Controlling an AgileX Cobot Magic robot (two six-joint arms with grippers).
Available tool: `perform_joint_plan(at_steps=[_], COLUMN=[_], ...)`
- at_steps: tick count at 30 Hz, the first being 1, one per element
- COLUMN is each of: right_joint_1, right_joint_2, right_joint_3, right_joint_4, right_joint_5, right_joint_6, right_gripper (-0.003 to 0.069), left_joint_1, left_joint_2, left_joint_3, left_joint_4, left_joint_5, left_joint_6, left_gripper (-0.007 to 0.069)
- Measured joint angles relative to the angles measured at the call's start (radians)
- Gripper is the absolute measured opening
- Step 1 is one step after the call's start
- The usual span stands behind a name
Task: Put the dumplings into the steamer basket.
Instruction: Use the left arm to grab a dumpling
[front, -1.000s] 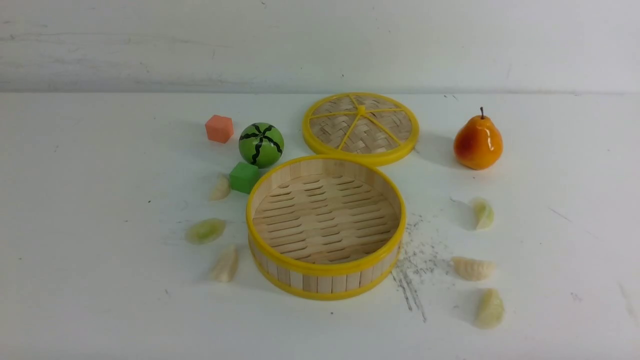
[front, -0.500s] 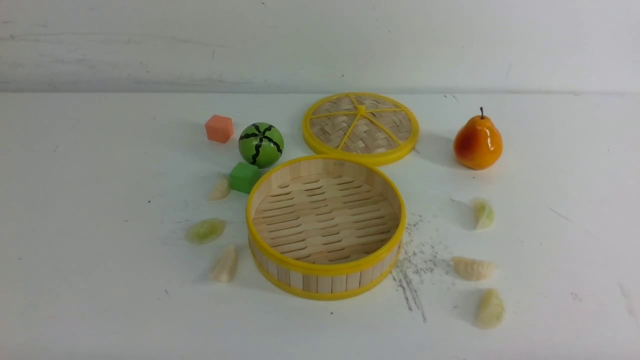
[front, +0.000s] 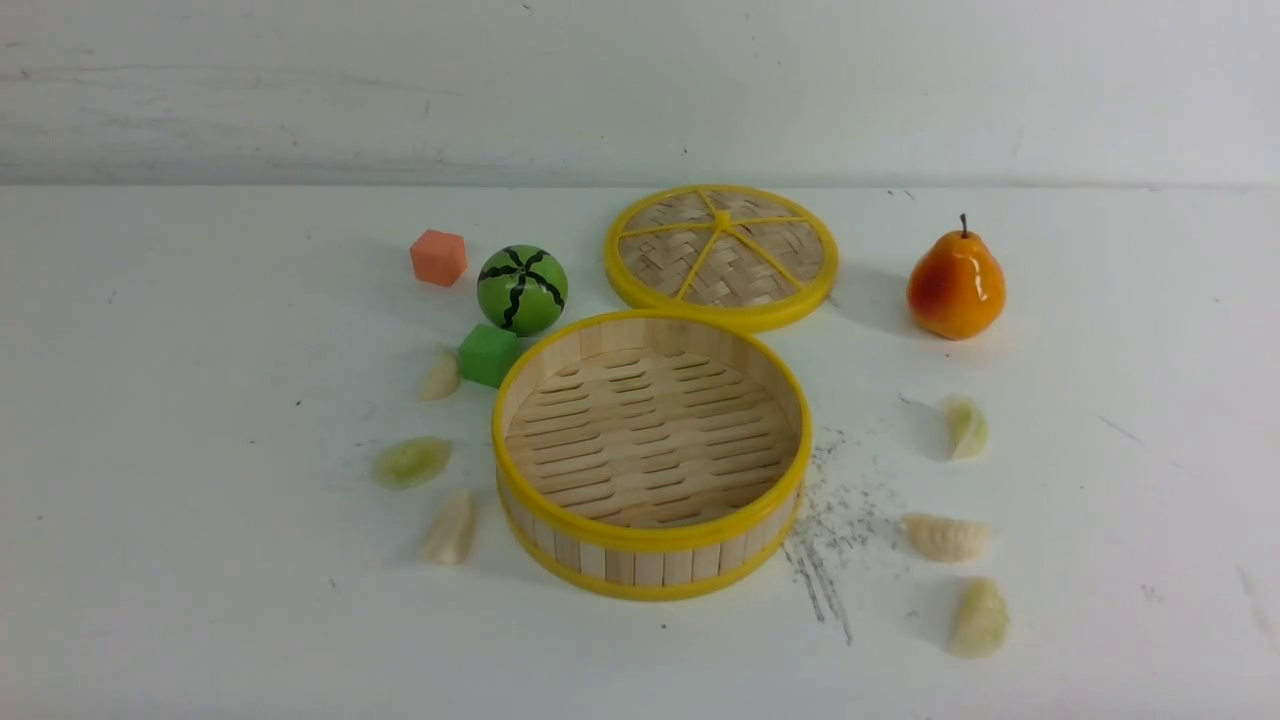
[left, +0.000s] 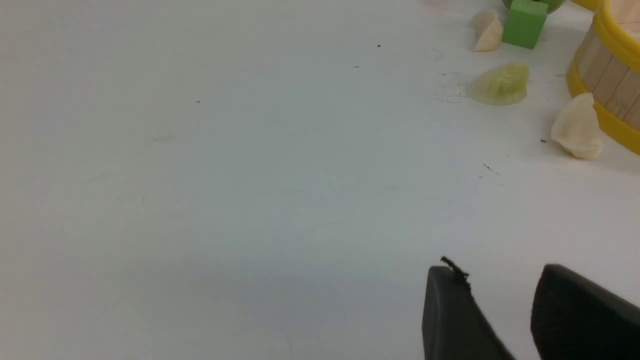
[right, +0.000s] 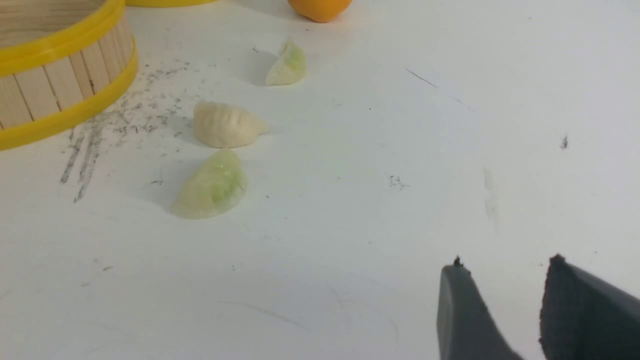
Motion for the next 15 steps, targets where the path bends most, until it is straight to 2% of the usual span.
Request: perform_joint_plan(at_steps=[5, 9, 12, 13, 15], right_joint_1=[0.000, 0.000, 0.000, 0.000, 0.000], right_joint_2=[0.000, 0.000, 0.000, 0.000, 0.000], right_joint_3=[0.003, 0.009, 0.009, 0.009, 0.009], right_joint_4=[-0.013, -0.013, -0.013, -0.013, -0.013], right_joint_5=[-0.034, -0.162, -0.428, -0.428, -0.606], right_joint_6=[0.000, 0.000, 0.000, 0.000, 0.007], right_gripper=[0.0239, 0.0239, 0.0239, 0.0239, 0.0239], left_joint_1=[0.000, 0.000, 0.000, 0.000, 0.000], left_joint_2=[0.000, 0.000, 0.000, 0.000, 0.000], left_joint_3=[0.000, 0.000, 0.000, 0.000, 0.000], left_joint_4=[0.000, -0.007, -0.013, -0.013, -0.016], left_joint_5=[-0.071, -0.200, -0.488, -0.505, -0.679], left_joint_6=[0.000, 0.000, 0.000, 0.000, 0.000], left_gripper=[0.0239, 0.0239, 0.0239, 0.0239, 0.0239])
